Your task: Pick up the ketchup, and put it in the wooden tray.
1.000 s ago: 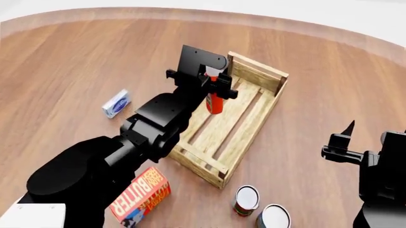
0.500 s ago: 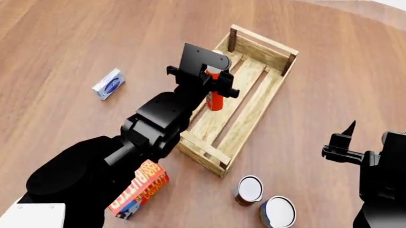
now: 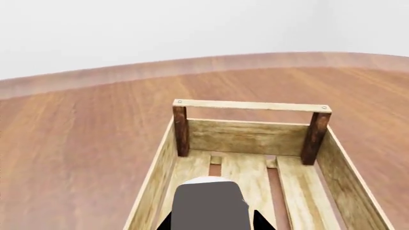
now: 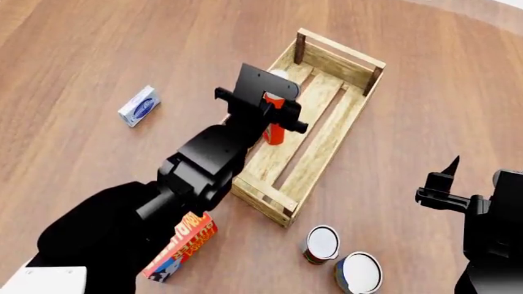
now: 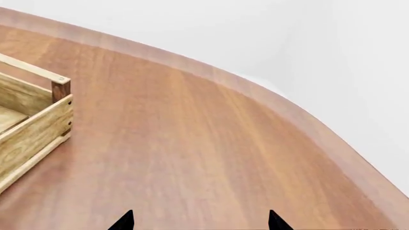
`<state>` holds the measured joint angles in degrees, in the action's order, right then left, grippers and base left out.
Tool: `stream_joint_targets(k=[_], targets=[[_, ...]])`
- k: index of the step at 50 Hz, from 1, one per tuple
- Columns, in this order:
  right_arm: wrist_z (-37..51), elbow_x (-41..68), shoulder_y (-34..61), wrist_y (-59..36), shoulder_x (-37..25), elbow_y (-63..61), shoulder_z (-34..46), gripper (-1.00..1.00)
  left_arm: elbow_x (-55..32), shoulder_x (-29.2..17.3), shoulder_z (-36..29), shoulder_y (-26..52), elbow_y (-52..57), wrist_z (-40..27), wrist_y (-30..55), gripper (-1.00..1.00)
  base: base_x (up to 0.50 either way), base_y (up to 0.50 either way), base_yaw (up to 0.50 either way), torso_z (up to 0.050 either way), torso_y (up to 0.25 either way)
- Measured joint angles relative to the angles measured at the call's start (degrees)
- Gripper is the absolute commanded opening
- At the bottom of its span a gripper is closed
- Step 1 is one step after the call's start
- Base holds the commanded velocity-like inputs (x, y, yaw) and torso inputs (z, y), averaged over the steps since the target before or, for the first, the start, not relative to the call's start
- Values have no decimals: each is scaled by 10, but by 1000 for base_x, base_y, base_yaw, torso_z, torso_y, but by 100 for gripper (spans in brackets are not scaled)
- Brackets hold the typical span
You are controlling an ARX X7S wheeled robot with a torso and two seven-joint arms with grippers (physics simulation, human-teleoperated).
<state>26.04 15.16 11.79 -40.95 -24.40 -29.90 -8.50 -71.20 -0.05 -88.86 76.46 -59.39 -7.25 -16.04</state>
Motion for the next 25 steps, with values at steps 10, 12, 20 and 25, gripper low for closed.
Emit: stream_joint_targets(k=[10,12,20,25], targets=[[2,1,0,-2,0,0,0,100,8,0,3,-6,0,-6,1,-100,0,0,0,0,0],[3,1,0,-2,0,0,0,100,9,0,4,-7,0,-7,1,-100,0,0,0,0,0],[4,2,1,-4,-1,-1,0,100,13,0,7,-8,1,-8,1,-100,0,0,0,0,0],[5,2,1,-5,-1,-1,0,100,14,1,7,-8,1,-9,1,100,0,0,0,0,0]])
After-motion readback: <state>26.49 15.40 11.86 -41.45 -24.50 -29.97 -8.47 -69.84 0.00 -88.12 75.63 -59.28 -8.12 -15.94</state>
